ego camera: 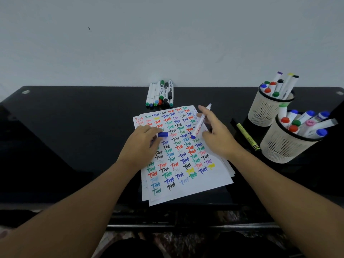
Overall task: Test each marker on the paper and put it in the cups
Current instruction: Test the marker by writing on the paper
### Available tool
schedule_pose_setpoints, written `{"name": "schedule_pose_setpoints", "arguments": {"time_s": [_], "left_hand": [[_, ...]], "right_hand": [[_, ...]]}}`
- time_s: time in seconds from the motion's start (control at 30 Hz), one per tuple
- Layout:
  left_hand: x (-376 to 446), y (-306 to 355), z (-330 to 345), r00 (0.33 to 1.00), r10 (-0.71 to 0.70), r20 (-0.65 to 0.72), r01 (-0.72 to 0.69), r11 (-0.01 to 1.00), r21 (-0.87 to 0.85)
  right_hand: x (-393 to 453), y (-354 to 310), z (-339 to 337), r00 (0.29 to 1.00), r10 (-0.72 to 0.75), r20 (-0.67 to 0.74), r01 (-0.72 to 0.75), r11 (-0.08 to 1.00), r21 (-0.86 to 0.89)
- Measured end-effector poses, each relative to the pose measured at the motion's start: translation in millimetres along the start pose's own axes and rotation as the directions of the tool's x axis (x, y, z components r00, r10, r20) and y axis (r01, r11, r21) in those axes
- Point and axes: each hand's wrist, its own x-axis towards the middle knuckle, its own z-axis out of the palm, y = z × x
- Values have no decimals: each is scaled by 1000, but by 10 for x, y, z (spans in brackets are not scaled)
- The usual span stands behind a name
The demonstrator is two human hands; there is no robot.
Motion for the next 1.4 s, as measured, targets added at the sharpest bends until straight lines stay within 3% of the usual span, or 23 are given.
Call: {"name": "schedule_pose_setpoints", "arguments": {"time_s": [0.07, 0.17, 0.23, 0.33, 0.43, 0.83, 1.17, 1.4], "left_hand": [[-1, 9, -8, 1000, -18, 2, 18, 1000, -3], [-7, 20, -13, 999, -40, 3, 40, 999, -6], [-16, 8, -7, 999, -46, -3, 46, 999, -1], [-18, -8, 1, 998, -63, -7, 63, 998, 7], [-16, 7, -1, 998, -69, -6, 69, 998, 11], [-25, 34, -27, 999, -50, 16, 49, 998, 36], [-31, 56, -28, 1000, -12, 15, 11, 999, 48], [-23, 51, -13, 996, -91, 21, 92, 995, -25]], "right_hand": [[30, -47, -3, 999, -32, -1, 32, 997, 66], [72, -122, 10, 993, -80, -86, 76, 996, -45], [86, -165, 13, 995, -103, 15, 104, 988, -118], [81, -215, 31, 979, -69, 191, 145, 896, -420], [93, -219, 47, 978, -100, 183, 193, 770, -609], [143, -226, 172, 966, -127, 226, 243, 746, -620], [168, -375, 299, 928, -209, 309, 370, 612, -699], [162, -340, 361, 923, -226, 311, 379, 674, -634]]}}
